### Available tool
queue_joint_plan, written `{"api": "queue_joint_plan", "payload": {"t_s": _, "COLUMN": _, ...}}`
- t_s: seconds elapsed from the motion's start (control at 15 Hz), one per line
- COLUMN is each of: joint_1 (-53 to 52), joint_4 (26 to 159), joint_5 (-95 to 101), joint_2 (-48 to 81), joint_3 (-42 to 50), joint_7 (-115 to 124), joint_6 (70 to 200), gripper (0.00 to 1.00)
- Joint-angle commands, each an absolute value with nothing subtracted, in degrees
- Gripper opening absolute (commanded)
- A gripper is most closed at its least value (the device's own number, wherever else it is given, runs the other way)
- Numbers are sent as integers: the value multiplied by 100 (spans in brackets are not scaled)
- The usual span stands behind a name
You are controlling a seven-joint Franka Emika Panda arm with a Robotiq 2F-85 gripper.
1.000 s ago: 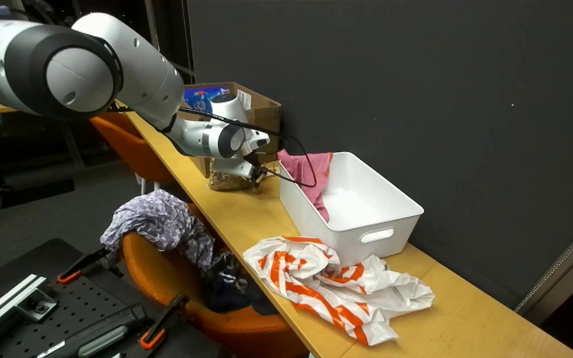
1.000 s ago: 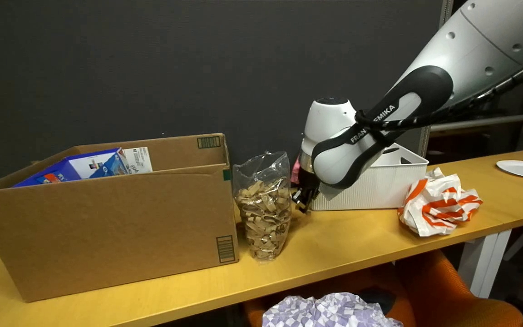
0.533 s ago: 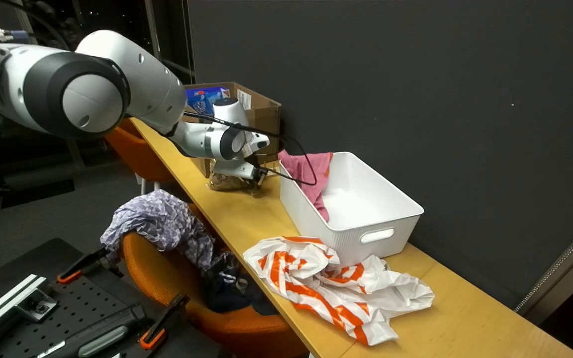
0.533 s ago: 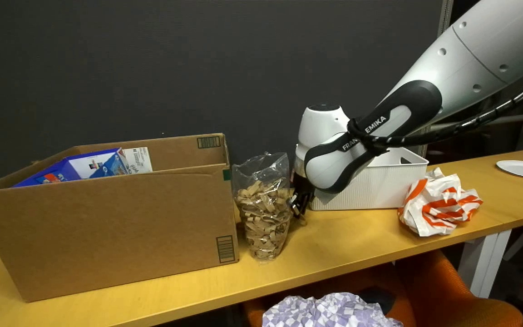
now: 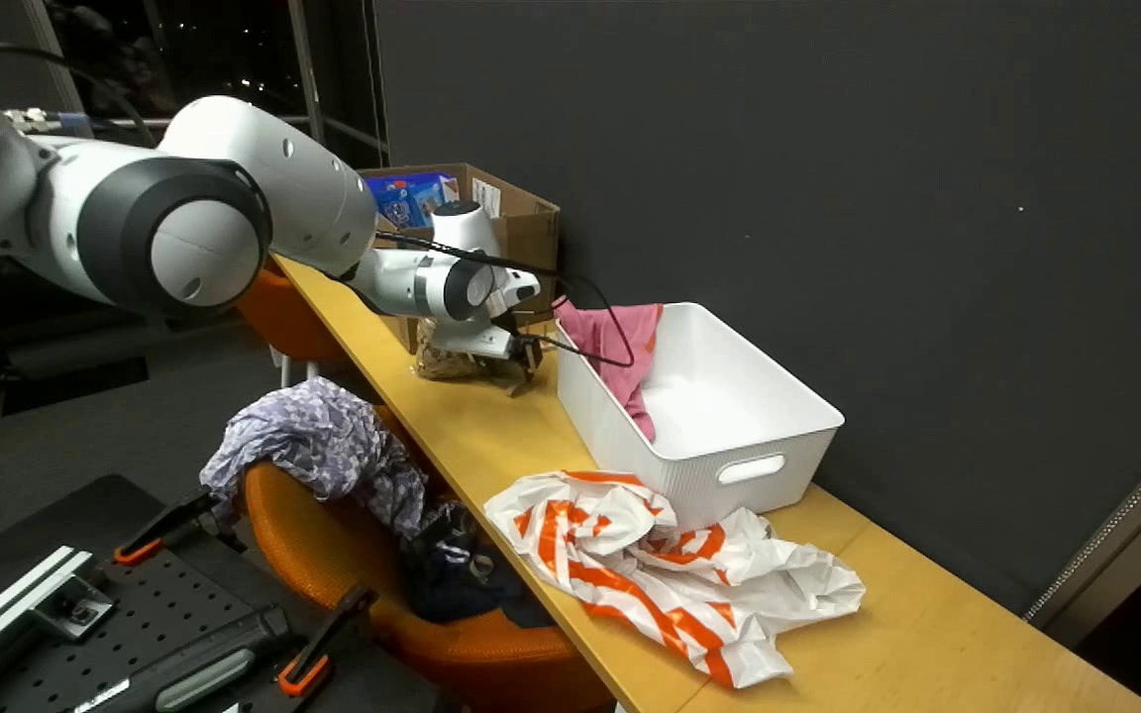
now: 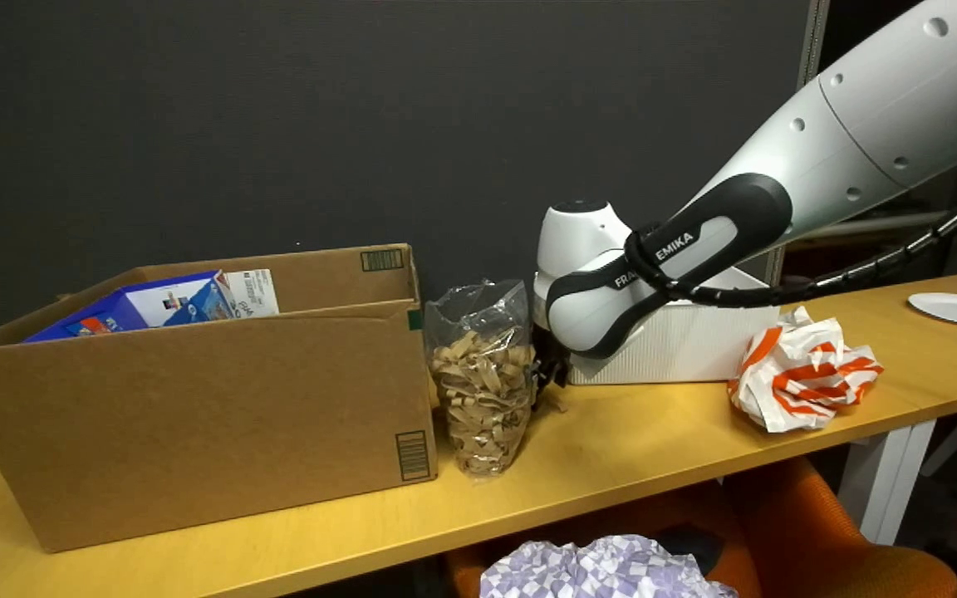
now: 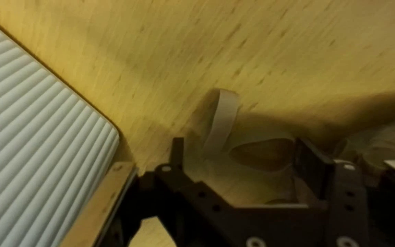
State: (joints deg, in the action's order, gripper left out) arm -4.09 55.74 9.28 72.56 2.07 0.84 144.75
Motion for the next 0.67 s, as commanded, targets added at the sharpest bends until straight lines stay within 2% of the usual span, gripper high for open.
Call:
{"api": "queue_joint_plan", "payload": {"t_s": 0.0, "joint_1": -369, "joint_4": 4801, "joint_5": 768, "joint_2": 7714, "joint_3": 101, "joint_7": -164, "joint_6": 14151, "gripper": 100}}
{"api": "queue_joint_plan", "payload": {"t_s": 0.13, "joint_1": -384, "joint_4": 4621, "joint_5": 778, "joint_2": 7818, "joint_3": 108, "joint_7": -194, "joint_6": 14098, "gripper": 99}}
{"api": "queue_joint_plan", "payload": {"t_s": 0.2, "joint_1": -385, "joint_4": 4540, "joint_5": 773, "joint_2": 7866, "joint_3": 104, "joint_7": -209, "joint_6": 14068, "gripper": 94}}
{"api": "queue_joint_plan", "payload": {"t_s": 0.27, "joint_1": -381, "joint_4": 4474, "joint_5": 769, "joint_2": 7907, "joint_3": 103, "joint_7": -220, "joint_6": 14056, "gripper": 72}}
{"api": "queue_joint_plan", "payload": {"t_s": 0.4, "joint_1": -371, "joint_4": 4358, "joint_5": 764, "joint_2": 7981, "joint_3": 101, "joint_7": -245, "joint_6": 14043, "gripper": 68}}
{"api": "queue_joint_plan", "payload": {"t_s": 0.6, "joint_1": -361, "joint_4": 4198, "joint_5": 750, "joint_2": 8083, "joint_3": 100, "joint_7": -244, "joint_6": 14016, "gripper": 44}}
